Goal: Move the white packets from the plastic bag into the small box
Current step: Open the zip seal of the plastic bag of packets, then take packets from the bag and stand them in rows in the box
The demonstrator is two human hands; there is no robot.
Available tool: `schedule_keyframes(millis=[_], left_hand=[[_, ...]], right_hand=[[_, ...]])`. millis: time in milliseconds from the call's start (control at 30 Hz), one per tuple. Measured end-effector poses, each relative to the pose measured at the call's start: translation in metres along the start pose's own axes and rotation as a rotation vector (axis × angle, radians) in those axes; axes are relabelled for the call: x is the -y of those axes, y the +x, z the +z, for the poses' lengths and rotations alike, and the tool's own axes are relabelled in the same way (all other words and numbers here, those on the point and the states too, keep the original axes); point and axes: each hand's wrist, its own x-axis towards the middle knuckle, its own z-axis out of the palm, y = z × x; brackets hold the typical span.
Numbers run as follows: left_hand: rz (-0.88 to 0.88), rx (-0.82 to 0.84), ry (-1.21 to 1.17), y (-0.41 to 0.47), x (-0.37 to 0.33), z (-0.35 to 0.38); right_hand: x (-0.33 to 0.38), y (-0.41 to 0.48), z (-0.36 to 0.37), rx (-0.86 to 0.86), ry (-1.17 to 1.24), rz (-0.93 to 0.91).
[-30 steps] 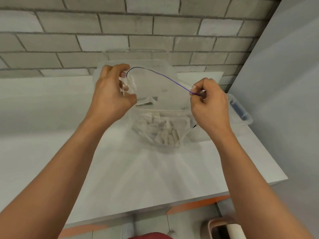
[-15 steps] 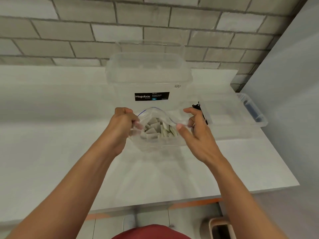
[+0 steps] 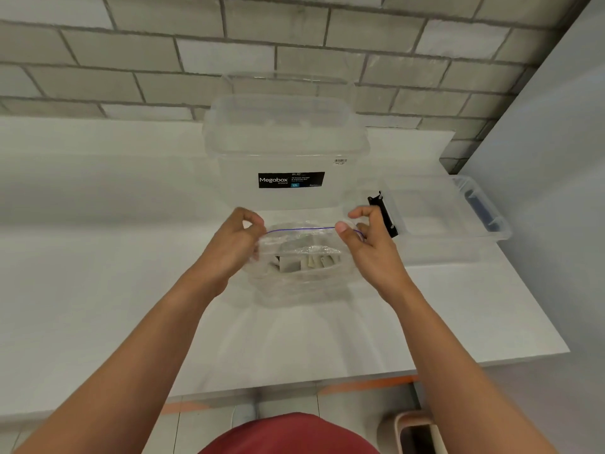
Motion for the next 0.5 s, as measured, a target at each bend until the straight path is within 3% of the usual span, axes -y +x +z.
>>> schedule_keyframes(millis=[167,267,400,500], left_hand=[[0.564,-0.234,0.282,-0.002,0.006,-0.005],[0.767,-0.198,0.355,-0.002,0.007,-0.010],[0.775,-0.029,0.351,-0.011,0.002,-0.013],[0.724,0.028,0.595,-0.014,0.002,-0.013]], right_hand=[[-0.007,0.002,-0.008,0.049,-0.324,-0.337],[-0.011,-0.001,-0.018,0.126,-0.596,-0.525],[-0.021,0.002,-0.023,0.072,-0.804,-0.736],[-0.018,0.001,-0.020,0.013,-0.799,-0.690]])
